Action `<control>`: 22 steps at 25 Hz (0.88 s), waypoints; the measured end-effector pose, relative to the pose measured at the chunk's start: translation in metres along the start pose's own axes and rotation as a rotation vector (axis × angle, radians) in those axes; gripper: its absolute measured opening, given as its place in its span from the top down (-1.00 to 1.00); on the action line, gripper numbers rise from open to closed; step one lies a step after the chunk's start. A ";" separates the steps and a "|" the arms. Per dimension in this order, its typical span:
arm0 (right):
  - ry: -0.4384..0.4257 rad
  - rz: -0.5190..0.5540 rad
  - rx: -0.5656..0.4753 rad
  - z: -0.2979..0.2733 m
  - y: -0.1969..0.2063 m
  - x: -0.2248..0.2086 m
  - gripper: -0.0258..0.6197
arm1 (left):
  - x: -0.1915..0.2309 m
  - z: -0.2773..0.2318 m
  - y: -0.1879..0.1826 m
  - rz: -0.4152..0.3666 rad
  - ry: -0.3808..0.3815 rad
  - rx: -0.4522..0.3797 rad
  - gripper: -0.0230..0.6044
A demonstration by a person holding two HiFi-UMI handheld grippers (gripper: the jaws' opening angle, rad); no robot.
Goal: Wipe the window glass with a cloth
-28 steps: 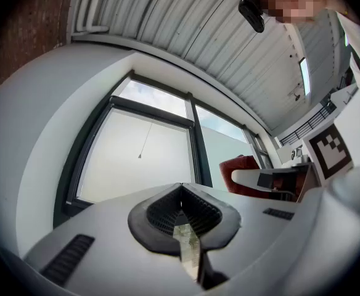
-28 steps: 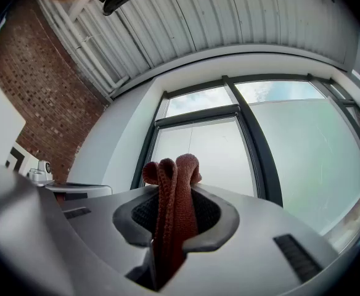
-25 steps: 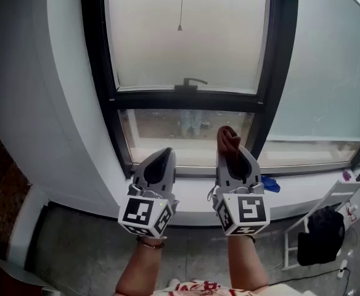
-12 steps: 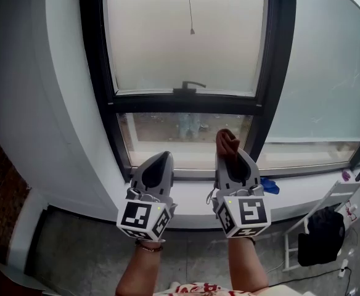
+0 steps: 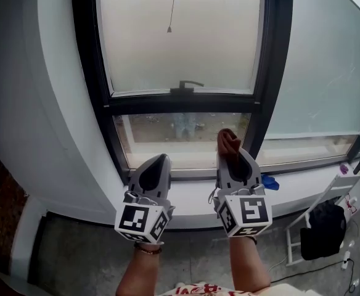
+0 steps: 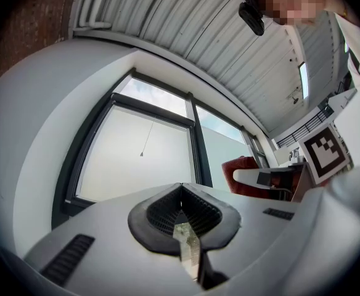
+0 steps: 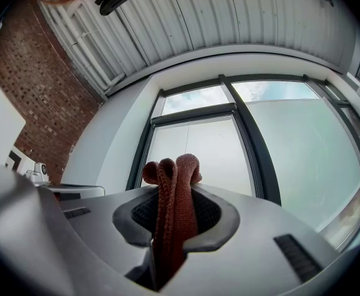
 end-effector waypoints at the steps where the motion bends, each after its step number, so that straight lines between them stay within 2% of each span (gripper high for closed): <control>1: 0.003 -0.002 -0.003 -0.001 0.001 0.002 0.63 | 0.003 0.001 0.002 -0.001 0.003 0.000 0.86; 9: 0.056 -0.005 0.018 -0.005 0.023 -0.002 0.63 | 0.014 -0.006 0.028 0.018 0.052 0.024 0.86; 13: 0.071 -0.003 -0.002 -0.020 0.026 -0.016 0.63 | 0.020 -0.024 0.037 0.026 0.050 0.020 0.86; 17: 0.078 -0.017 -0.016 -0.043 0.043 -0.037 0.63 | 0.029 -0.055 0.057 0.018 0.052 0.024 0.86; 22: 0.046 -0.019 -0.019 -0.105 0.068 -0.069 0.63 | 0.051 -0.122 0.075 -0.007 0.039 0.006 0.86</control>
Point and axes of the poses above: the fingertips, and each gripper's own axes: z backward along the fingers, x to its left, y out of its underside, the point moved 3 cm from there along z, backward along the fingers, and after that the axes turned 2 degrees about -z, right-handed, at the moved point
